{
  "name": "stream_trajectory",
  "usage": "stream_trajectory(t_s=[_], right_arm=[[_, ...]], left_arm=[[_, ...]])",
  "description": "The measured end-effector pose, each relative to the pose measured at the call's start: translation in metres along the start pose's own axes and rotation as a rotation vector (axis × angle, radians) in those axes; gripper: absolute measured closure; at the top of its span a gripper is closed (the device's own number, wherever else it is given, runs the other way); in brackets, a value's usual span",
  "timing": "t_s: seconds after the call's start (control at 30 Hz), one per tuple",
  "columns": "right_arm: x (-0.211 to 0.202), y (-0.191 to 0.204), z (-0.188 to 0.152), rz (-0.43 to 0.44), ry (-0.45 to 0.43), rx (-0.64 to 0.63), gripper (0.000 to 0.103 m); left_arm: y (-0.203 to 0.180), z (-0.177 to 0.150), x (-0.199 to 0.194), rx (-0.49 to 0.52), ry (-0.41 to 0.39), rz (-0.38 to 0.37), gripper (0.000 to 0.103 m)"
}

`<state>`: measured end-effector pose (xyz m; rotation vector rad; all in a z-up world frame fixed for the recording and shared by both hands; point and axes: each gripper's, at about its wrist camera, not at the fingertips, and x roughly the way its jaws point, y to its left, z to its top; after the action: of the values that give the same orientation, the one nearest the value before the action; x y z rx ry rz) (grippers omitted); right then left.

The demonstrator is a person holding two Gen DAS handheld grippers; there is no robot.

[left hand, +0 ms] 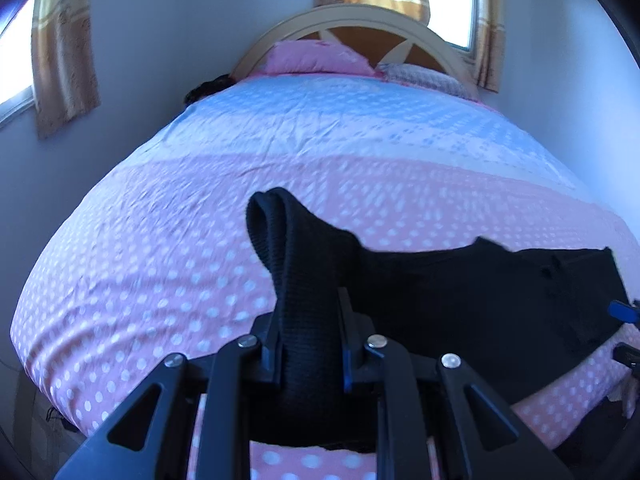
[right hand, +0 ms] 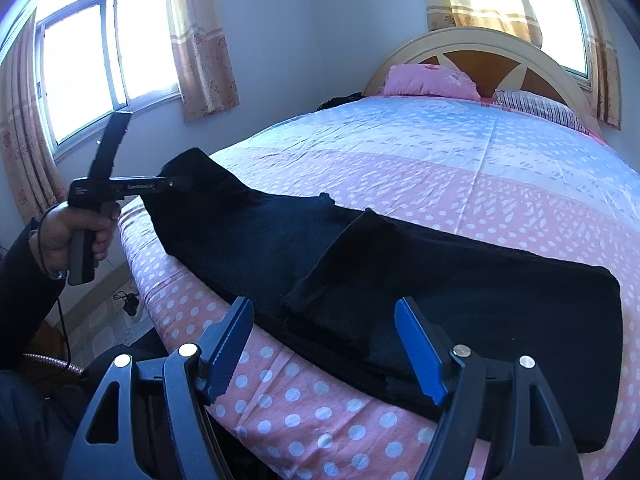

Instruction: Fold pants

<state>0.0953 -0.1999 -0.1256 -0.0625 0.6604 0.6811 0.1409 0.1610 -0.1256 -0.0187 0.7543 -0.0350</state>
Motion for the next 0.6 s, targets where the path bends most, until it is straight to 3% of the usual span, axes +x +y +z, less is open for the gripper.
stream_trajectory(t_s=[0.23, 0.43, 0.6], right_arm=[[-0.009, -0.006, 0.006, -0.034, -0.011, 0.01, 0.029], [-0.034, -0.019, 0.013, -0.077, -0.053, 0.028, 0.029], [-0.058, -0.044, 0.015, -0.125, -0.083, 0.098, 0.029]], left_arm=[[-0.033, 0.008, -0.012, 0.048, -0.007, -0.067, 0.083], [-0.052, 0.017, -0.014, -0.046, 0.038, -0.27, 0.083], [-0.09, 0.024, -0.016, -0.02, 0.054, -0.357, 0.083]])
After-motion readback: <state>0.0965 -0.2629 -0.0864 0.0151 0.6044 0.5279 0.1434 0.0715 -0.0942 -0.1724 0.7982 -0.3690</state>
